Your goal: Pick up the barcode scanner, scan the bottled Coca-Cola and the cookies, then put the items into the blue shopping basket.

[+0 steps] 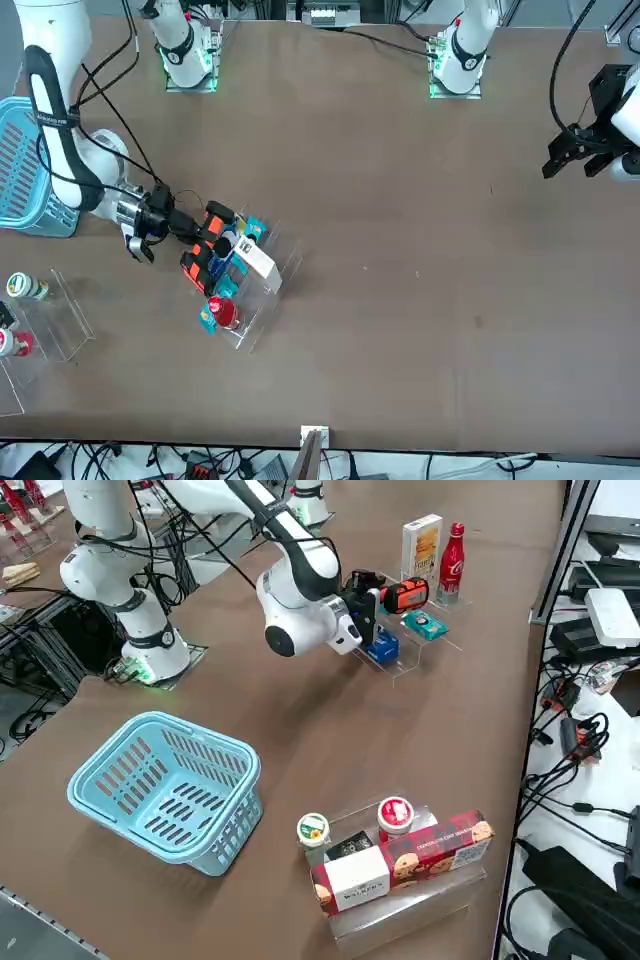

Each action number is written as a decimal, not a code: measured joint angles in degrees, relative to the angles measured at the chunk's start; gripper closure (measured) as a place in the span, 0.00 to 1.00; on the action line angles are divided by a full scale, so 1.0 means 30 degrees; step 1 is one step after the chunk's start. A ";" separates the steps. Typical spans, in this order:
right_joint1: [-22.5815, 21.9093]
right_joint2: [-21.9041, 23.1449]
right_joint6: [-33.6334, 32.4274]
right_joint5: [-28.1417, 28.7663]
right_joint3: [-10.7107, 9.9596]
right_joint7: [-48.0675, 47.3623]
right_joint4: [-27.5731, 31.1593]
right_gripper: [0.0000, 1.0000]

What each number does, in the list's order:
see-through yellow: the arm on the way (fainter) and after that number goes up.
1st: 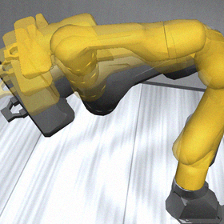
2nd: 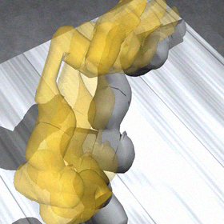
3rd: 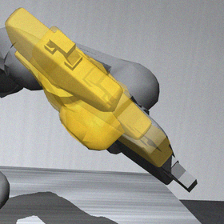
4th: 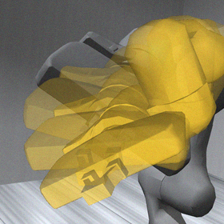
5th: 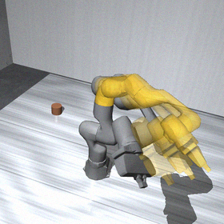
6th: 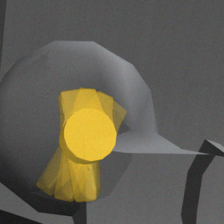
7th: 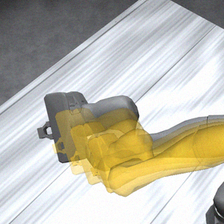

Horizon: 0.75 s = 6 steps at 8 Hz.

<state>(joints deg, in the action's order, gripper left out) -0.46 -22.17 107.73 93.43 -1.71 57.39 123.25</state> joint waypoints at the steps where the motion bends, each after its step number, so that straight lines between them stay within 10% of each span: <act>1: 0.0010 -0.0014 -0.0005 0.0000 0.0000 0.0041 -0.0005 0.56; 6: 0.0108 0.0587 -0.0782 -0.0002 -0.0015 0.0178 0.0618 0.56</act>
<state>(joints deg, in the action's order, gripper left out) -0.13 -20.41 105.38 93.42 -1.76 57.93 125.10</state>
